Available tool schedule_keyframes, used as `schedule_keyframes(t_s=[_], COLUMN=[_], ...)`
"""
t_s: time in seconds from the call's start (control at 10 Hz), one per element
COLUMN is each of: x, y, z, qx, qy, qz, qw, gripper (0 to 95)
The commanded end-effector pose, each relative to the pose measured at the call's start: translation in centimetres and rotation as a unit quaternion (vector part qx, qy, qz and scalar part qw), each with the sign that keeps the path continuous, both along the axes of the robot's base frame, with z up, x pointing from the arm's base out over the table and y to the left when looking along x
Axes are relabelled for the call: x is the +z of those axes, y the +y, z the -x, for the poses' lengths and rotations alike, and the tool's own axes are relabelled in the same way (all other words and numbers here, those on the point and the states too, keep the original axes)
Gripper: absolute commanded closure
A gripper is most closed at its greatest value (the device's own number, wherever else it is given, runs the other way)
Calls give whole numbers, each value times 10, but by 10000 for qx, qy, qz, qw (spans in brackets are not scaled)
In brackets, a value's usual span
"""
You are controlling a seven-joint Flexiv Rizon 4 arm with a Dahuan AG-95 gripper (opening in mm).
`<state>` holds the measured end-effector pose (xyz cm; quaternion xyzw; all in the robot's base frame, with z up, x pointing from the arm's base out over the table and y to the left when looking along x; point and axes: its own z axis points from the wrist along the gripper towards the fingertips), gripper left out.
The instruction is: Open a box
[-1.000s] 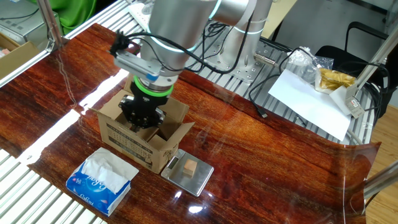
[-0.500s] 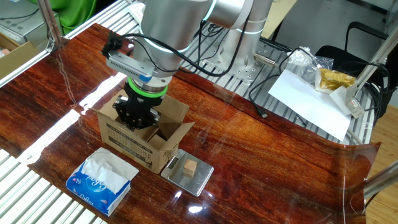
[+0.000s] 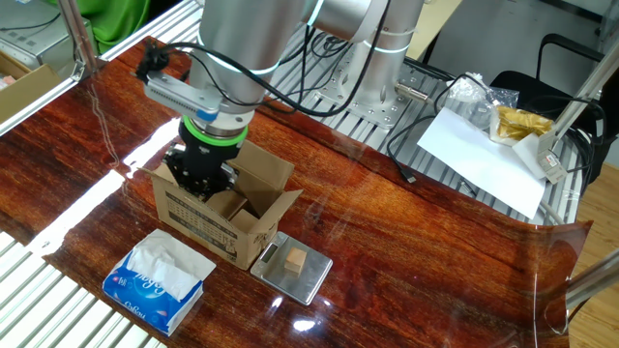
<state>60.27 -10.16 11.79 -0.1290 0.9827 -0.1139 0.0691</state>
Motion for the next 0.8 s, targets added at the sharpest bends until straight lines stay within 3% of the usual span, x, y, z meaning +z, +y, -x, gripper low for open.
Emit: schedule_keyframes(t_s=[0.1, 0.8], x=[4, 17], y=[-4, -17], z=[-1, -7], qx=[-6, -29], qy=[21, 128], qz=[11, 59], qw=[10000, 9999], gripper=[950, 950])
